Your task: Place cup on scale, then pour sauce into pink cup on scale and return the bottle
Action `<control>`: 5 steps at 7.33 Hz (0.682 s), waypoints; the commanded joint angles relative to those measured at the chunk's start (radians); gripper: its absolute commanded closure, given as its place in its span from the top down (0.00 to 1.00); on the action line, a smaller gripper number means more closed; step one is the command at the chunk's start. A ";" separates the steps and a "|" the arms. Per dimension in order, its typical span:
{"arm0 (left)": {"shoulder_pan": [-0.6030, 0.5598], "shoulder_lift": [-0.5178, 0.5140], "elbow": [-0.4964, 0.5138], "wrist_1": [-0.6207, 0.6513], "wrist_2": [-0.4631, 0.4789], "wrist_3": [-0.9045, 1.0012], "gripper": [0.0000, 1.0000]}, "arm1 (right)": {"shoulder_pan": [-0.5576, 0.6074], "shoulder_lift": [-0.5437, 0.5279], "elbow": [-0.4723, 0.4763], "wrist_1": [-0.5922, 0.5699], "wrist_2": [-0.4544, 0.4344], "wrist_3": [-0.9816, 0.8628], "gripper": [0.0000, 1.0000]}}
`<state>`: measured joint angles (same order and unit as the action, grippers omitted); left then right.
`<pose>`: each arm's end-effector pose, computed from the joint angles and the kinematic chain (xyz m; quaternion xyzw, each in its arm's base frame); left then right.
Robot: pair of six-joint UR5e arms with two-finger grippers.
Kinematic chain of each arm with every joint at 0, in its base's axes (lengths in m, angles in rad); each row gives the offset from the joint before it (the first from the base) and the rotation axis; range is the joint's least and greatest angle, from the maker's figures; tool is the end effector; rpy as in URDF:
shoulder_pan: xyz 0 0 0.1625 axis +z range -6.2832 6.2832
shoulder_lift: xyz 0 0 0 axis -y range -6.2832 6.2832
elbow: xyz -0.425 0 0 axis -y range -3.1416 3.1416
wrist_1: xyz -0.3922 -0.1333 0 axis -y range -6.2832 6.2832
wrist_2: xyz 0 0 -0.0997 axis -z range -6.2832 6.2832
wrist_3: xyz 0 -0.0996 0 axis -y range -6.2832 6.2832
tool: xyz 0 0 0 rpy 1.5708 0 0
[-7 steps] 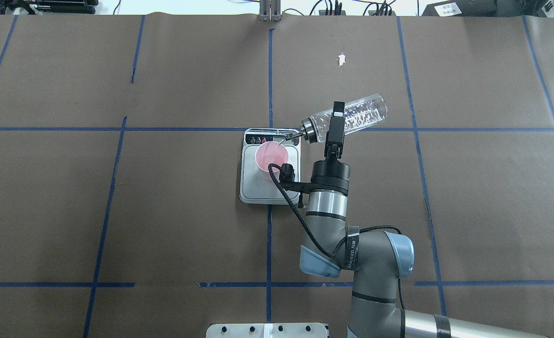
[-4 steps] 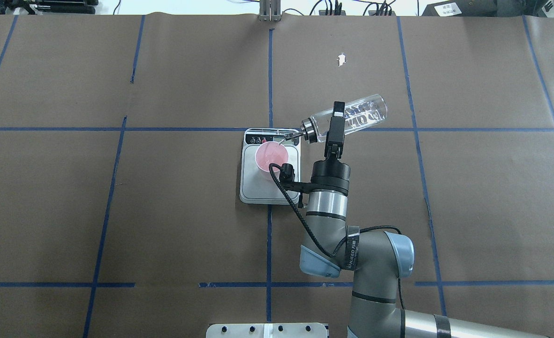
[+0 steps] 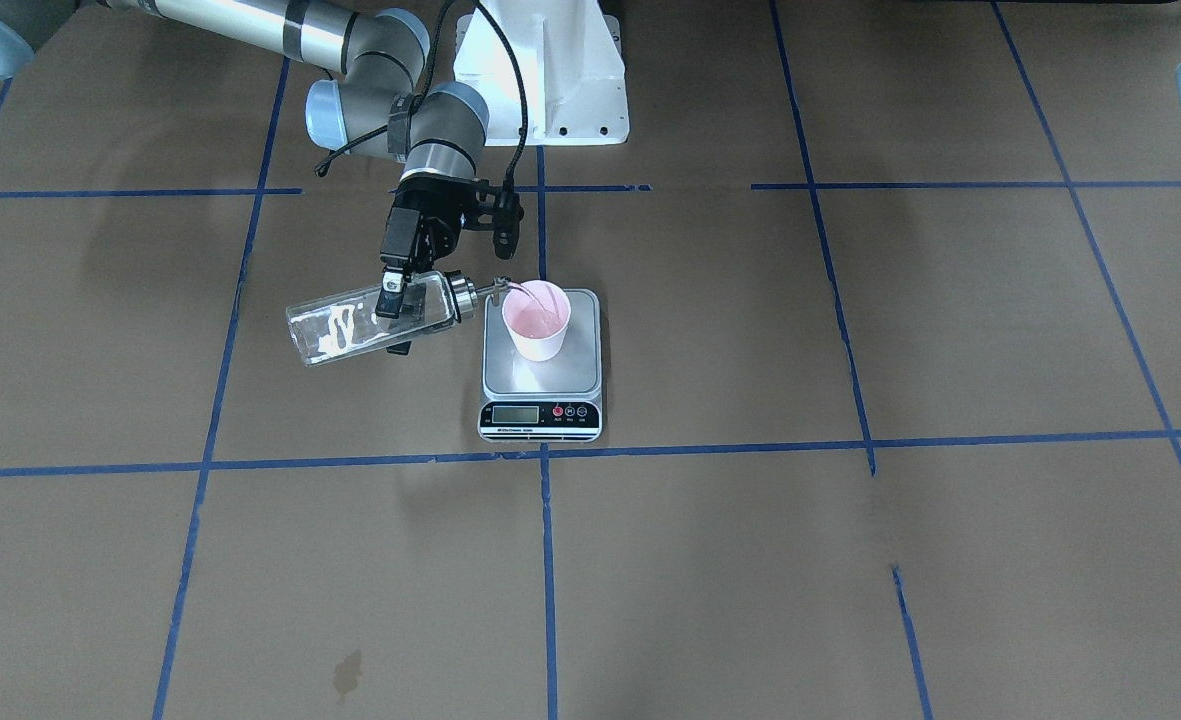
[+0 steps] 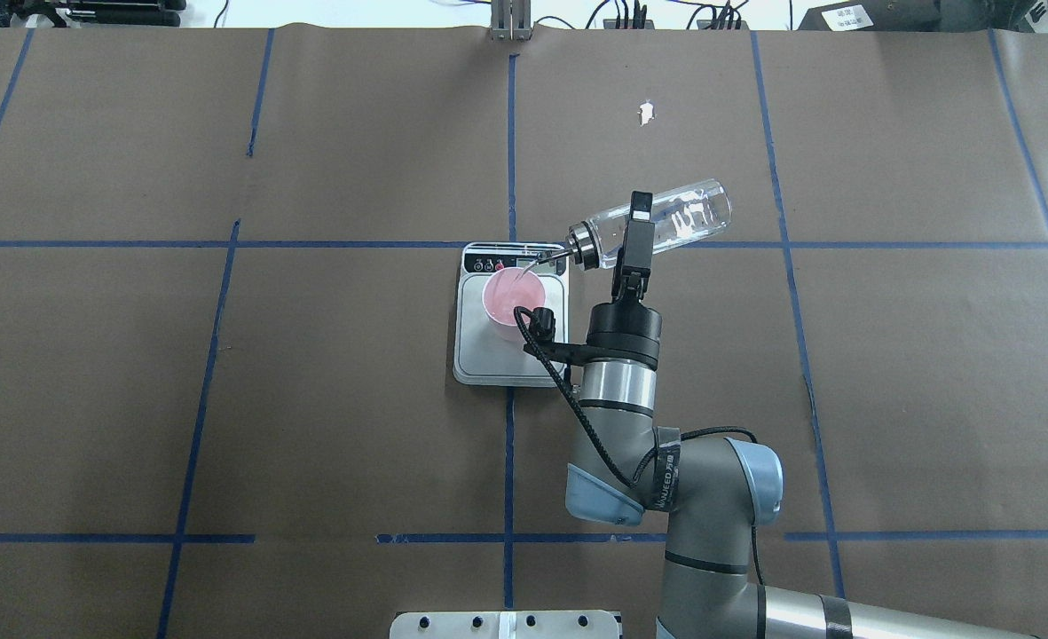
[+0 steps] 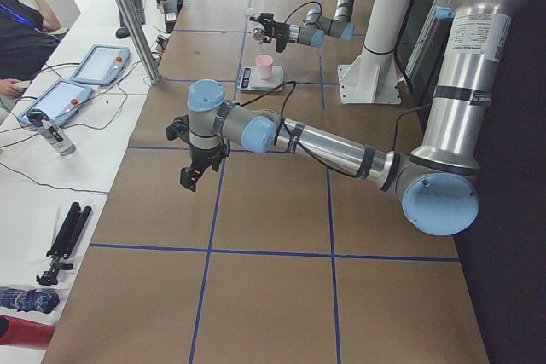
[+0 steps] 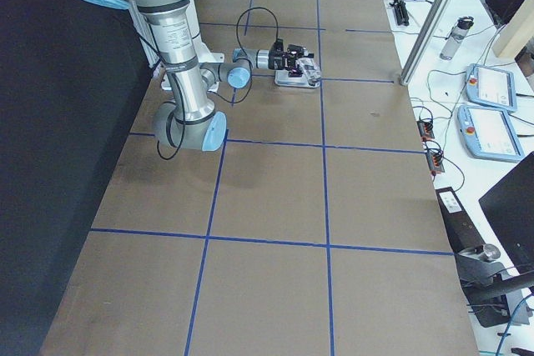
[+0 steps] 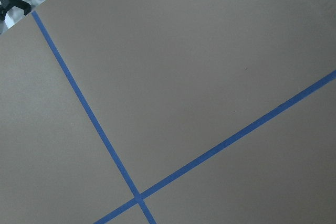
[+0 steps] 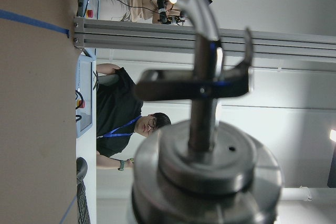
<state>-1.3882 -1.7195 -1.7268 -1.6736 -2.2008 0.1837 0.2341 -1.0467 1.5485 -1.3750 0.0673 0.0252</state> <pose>0.0284 -0.5648 0.4995 0.1926 0.3033 0.2312 0.9041 -0.5659 -0.3741 0.2829 0.5980 0.3415 -0.2336 0.6864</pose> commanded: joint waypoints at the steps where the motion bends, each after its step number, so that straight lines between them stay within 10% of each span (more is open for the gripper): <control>1: 0.000 0.000 -0.001 0.000 0.000 0.000 1.00 | -0.003 0.001 0.001 0.019 0.005 0.004 0.00; 5: 0.000 0.000 -0.007 0.002 0.000 -0.001 1.00 | -0.009 -0.006 -0.001 0.137 0.043 0.027 0.00</control>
<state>-1.3882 -1.7196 -1.7315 -1.6732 -2.2008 0.1826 0.2274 -1.0514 1.5474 -1.2779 0.0926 0.0378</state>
